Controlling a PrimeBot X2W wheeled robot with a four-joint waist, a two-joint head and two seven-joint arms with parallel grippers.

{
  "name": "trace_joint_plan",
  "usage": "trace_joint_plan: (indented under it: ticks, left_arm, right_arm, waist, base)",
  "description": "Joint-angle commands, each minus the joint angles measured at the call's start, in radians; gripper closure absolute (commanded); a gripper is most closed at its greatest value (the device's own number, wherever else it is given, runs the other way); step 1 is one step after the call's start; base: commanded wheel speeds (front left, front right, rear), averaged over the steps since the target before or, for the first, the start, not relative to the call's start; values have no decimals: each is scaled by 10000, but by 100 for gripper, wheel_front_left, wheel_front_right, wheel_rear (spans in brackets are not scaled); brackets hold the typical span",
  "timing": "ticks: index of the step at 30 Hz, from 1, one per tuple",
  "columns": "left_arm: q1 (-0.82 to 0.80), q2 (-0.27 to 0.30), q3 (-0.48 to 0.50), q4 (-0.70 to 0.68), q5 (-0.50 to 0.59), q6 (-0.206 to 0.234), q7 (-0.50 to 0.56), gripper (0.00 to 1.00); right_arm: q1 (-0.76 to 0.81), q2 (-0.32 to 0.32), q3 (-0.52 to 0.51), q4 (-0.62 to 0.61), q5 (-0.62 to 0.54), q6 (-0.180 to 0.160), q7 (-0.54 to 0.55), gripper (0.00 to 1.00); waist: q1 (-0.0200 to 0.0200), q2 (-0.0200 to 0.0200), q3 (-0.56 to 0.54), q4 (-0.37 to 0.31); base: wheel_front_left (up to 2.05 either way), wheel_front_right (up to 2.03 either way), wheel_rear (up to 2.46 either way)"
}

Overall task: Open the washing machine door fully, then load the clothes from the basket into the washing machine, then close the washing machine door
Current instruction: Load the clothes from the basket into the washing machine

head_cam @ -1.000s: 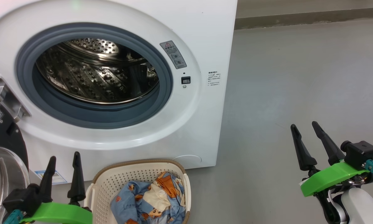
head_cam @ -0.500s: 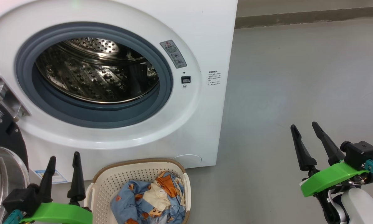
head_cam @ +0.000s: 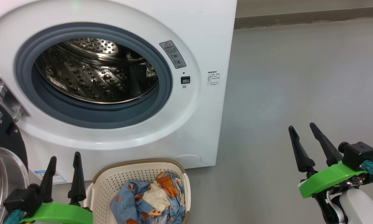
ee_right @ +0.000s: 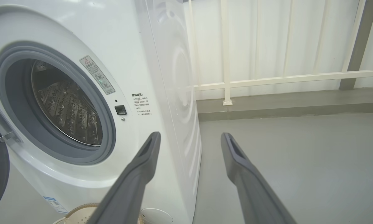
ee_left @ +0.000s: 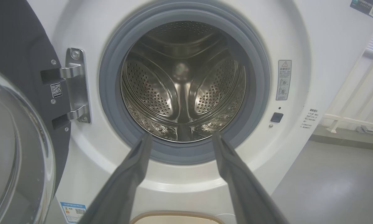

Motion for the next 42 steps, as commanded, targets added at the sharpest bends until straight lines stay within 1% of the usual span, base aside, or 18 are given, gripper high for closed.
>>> trace_joint_plan:
  ticks: [1,13,20,31,39,42]
  left_arm:
    - [-212,248,363,-182,114,2,-106,0]
    - [-248,293,256,-111,92,25,-60,0]
    - [-359,245,102,41,78,59,86,0]
    - [-819,253,-1,408,91,23,117,0]
    - [-1319,315,-213,798,73,-173,344,0]
    - [-1652,321,-273,1086,-30,-335,466,0]
  right_arm:
    - [-91,-103,152,-188,25,56,-124,0]
    - [-85,-83,179,-49,90,56,-124,0]
    - [-207,-48,184,-7,93,56,-124,0]
    - [-453,98,29,-70,-20,56,-124,0]
    - [-741,372,-68,-157,-142,56,-124,0]
    - [-894,499,-167,-233,-244,56,-124,0]
  waist:
    - [-1,0,13,-3]
    - [-1,0,235,-101]
    - [-1,0,634,-261]
    - [-1,0,1610,-459]
    - [-1,0,2538,-614]
    - [-1,0,3064,-692]
  base:
    - [0,0,0]
    - [0,0,0]
    - [0,0,0]
    - [0,0,0]
    - [0,0,0]
    - [0,0,0]
